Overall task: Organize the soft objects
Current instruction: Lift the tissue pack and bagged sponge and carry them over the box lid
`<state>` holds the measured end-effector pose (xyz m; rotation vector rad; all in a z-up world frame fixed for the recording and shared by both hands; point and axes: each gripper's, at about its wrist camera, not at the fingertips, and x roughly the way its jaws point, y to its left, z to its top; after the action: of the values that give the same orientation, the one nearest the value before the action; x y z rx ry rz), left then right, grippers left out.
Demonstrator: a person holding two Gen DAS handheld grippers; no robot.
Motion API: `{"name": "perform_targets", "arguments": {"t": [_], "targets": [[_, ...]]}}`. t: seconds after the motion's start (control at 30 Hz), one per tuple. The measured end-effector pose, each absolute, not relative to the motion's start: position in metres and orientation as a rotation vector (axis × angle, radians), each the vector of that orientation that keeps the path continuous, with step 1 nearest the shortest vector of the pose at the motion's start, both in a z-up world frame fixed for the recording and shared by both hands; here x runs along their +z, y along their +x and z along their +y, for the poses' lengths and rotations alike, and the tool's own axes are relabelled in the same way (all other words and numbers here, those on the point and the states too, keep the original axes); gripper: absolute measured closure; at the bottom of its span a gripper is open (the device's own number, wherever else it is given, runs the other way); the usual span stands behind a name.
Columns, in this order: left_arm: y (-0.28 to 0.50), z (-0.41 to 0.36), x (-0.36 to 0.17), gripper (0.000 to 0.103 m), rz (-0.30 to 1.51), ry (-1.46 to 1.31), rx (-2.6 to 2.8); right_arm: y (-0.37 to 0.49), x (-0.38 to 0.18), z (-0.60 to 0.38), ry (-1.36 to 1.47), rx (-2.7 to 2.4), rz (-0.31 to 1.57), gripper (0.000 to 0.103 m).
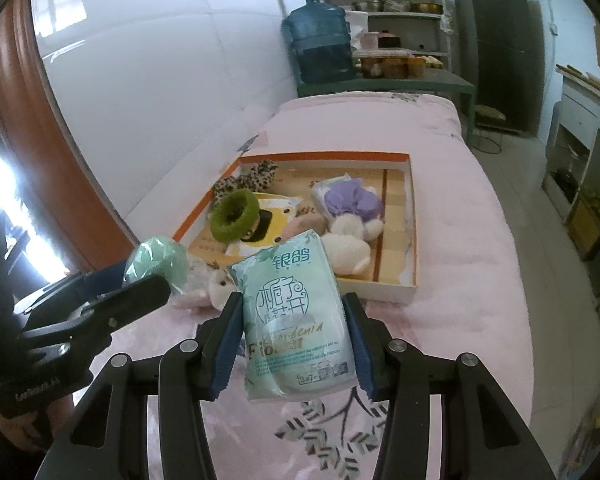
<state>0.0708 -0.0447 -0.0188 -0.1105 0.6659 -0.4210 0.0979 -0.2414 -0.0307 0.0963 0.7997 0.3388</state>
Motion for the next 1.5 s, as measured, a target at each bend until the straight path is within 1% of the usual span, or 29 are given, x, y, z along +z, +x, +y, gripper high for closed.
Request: {"name": "perform_targets", "arguments": {"t": [0.63,0.83,1.5], "targets": [[0.129,-0.026,-0.006,0.054,0.652,-0.085,-0.281,0.147,-0.02,-0.218,0.105,0.324,0.793,0.052],[0.146,-0.028,-0.007,0.054,0.651,-0.067,-0.269,0.159,-0.018,-0.216,0.101,0.324,0.795,0.052],[0.21,-0.045,-0.013,0.054,0.669,-0.012,-0.268,0.236,-0.021,-0.236,0.081,0.267,0.805,0.052]]}}
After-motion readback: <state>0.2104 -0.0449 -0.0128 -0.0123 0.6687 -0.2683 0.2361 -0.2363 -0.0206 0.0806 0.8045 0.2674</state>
